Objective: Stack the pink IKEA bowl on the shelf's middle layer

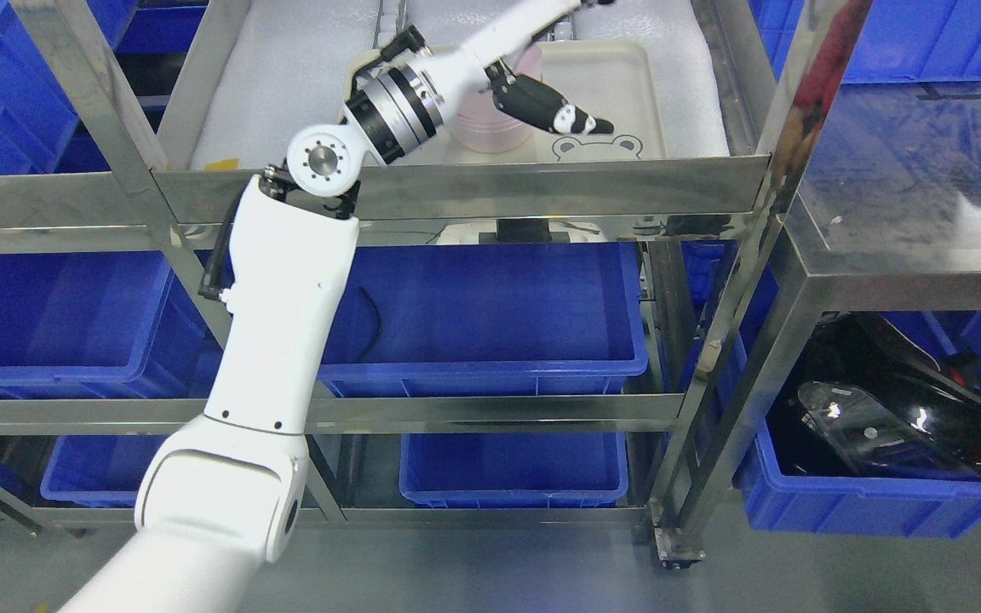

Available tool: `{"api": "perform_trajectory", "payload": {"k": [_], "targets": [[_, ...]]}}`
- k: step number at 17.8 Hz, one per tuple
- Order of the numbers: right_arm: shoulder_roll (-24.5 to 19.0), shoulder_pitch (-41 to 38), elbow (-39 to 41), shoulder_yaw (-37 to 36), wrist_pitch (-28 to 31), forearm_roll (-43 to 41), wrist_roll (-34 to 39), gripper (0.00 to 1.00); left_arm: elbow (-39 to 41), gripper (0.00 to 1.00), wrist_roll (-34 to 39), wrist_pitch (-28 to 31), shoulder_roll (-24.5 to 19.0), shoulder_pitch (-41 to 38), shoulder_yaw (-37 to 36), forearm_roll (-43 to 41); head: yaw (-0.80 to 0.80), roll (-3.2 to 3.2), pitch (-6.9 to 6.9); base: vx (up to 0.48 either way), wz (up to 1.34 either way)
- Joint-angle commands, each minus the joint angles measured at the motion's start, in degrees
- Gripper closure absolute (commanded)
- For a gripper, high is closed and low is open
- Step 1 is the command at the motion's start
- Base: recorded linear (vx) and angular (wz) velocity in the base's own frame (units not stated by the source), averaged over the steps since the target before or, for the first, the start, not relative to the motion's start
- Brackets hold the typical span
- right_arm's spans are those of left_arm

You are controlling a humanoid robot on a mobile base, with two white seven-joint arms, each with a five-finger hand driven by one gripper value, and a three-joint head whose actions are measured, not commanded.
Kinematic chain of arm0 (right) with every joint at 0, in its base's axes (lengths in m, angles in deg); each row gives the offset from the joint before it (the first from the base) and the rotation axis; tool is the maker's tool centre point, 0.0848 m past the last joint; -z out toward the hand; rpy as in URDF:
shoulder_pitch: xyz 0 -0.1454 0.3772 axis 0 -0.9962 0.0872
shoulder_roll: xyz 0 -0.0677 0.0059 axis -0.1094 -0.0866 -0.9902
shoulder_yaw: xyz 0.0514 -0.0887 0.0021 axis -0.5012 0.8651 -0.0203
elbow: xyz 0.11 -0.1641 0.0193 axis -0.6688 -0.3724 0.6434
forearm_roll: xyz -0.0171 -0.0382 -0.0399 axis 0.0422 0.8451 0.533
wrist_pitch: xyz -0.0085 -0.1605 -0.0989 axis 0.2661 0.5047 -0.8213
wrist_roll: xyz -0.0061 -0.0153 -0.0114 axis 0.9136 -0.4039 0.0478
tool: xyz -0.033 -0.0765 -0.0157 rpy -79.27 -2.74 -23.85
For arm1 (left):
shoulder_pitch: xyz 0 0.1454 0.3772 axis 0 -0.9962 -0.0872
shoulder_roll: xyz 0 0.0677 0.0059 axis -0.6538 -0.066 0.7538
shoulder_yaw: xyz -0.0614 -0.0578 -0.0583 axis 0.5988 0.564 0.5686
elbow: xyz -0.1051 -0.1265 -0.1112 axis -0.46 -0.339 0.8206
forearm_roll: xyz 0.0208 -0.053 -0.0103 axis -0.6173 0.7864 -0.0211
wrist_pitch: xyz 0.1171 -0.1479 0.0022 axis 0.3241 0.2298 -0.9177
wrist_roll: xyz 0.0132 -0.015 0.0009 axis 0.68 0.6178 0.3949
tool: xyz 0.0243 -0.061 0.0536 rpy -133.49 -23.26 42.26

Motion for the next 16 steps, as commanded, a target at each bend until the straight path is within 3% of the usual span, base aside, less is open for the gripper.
{"api": "perform_trajectory", "payload": {"k": [1, 7, 12, 16], "targets": [[1.0, -1.3, 1.0, 0.0, 0.0, 0.0, 0.0, 0.00, 9.0, 0.04, -3.2, -3.8, -0.6, -11.7, -17.8, 1.4, 0.00, 0.00, 0.00, 0.000, 0.00], [1.0, -1.3, 1.0, 0.0, 0.0, 0.0, 0.0, 0.00, 11.0, 0.04, -3.3, -7.5, -0.6, -25.0, -13.6, 0.7, 0.00, 0.00, 0.00, 0.000, 0.00], [1.0, -1.3, 1.0, 0.0, 0.0, 0.0, 0.0, 0.00, 10.2, 0.04, -1.4, -7.3, -0.6, -35.7, 1.0, 0.3, 0.00, 0.00, 0.00, 0.000, 0.00], [1.0, -1.3, 1.0, 0.0, 0.0, 0.0, 0.0, 0.00, 6.4, 0.03, 11.5, -7.3, -0.6, -42.1, 6.2, 0.4, 0.00, 0.00, 0.00, 0.000, 0.00]]}}
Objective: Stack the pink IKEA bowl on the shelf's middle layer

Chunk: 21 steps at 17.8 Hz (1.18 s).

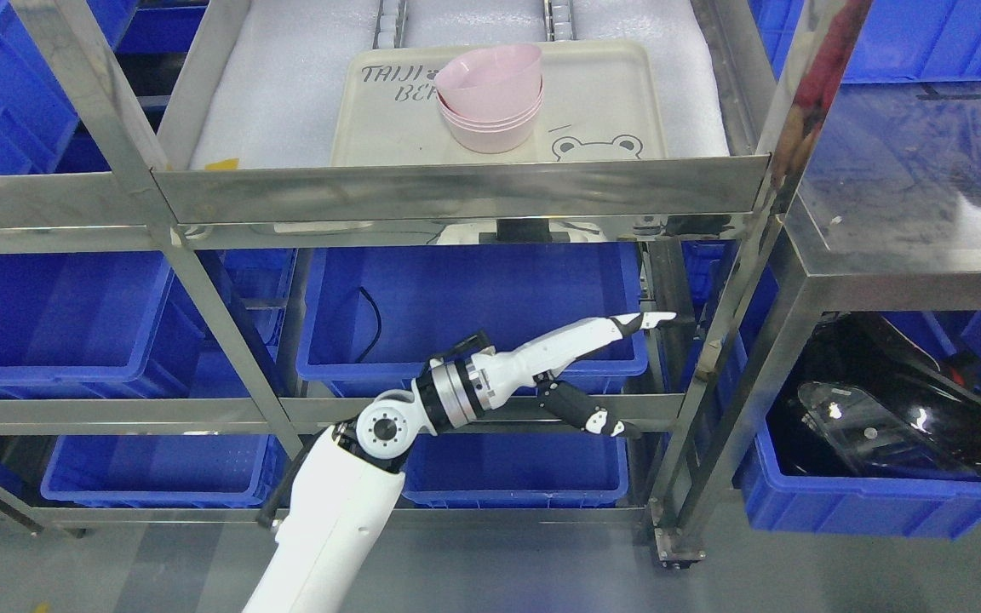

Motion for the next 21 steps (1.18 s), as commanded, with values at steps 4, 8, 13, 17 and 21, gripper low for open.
{"api": "perform_trajectory", "payload": {"k": [4, 8, 13, 17, 21], "targets": [[1.0, -1.3, 1.0, 0.0, 0.0, 0.0, 0.0, 0.00, -1.9, 0.02, 20.9, 1.0, -0.9, -11.9, 10.0, 0.2, 0.00, 0.00, 0.00, 0.000, 0.00], [1.0, -1.3, 1.0, 0.0, 0.0, 0.0, 0.0, 0.00, -1.8, 0.01, 26.0, 4.9, -0.9, -13.1, 11.4, 0.6, 0.00, 0.00, 0.00, 0.000, 0.00], [1.0, -1.3, 1.0, 0.0, 0.0, 0.0, 0.0, 0.00, -1.0, 0.01, 34.6, 7.5, -0.9, -13.1, 11.8, 4.3, 0.00, 0.00, 0.00, 0.000, 0.00], [1.0, -1.3, 1.0, 0.0, 0.0, 0.0, 0.0, 0.00, 1.1, 0.01, 34.6, 10.9, -0.9, -13.1, 11.9, 10.1, 0.00, 0.00, 0.00, 0.000, 0.00], [1.0, -1.3, 1.0, 0.0, 0.0, 0.0, 0.0, 0.00, 1.4, 0.01, 34.5, 10.9, -0.9, -13.1, 11.4, 10.5, 0.00, 0.00, 0.00, 0.000, 0.00]]}}
